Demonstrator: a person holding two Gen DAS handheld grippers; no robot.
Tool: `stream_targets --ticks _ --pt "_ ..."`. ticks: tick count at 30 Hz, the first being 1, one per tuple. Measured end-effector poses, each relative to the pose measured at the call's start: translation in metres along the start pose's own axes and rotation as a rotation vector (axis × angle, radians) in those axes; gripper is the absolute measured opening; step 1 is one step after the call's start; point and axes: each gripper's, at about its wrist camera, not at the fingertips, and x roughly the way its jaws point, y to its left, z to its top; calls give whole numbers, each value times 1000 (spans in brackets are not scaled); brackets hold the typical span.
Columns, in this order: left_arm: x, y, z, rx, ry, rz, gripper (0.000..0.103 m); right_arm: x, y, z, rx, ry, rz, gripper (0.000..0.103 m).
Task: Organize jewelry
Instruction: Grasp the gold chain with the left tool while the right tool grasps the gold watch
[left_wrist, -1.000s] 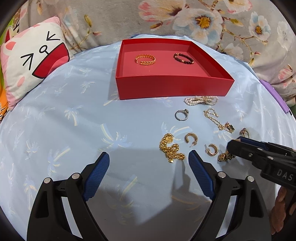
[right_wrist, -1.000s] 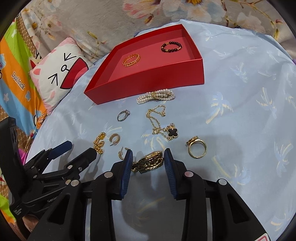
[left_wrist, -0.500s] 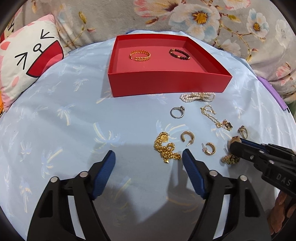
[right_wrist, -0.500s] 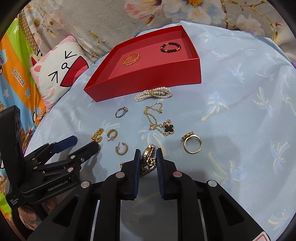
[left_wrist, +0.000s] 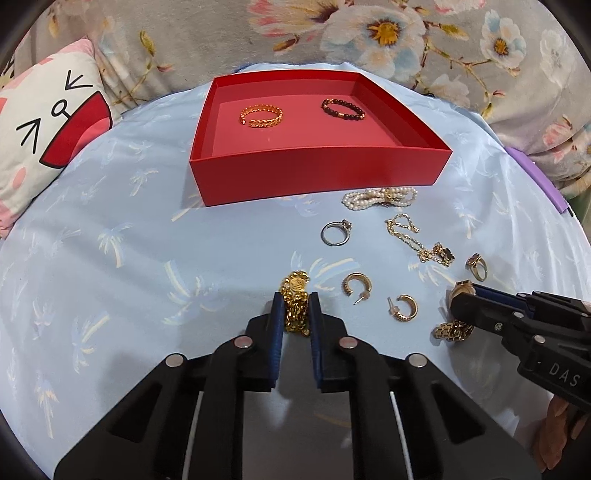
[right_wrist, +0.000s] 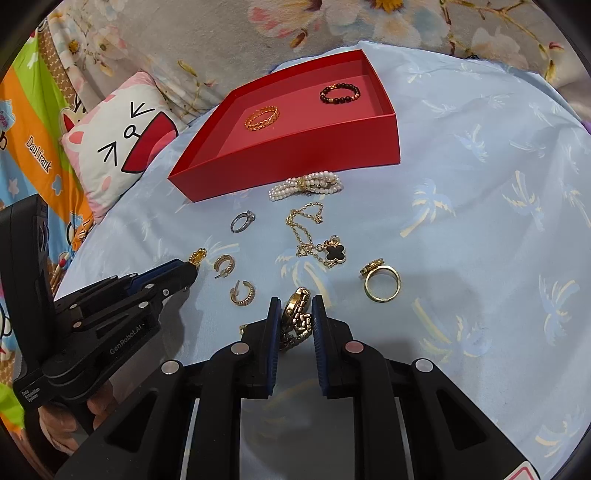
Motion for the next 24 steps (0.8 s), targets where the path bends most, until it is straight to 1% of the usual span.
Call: stream_targets --ticks 1,11,14,20,24 --pt "0 -1 0 1 0 -8 5 0 0 0 -2 0 -1 16" --pt "-9 -3 -4 2 -10 -38 4 -13 5 -2 -31 -29 0 16" --pt "-19 -3 -1 -5 -31 -53 3 -20 7 0 -37 -42 8 15" --pt "-50 2 15 -4 -93 -63 3 -38 11 11 -51 -78 17 15" --pt "-68 2 37 21 -126 -71 3 -57 9 32 -47 -113 43 15"
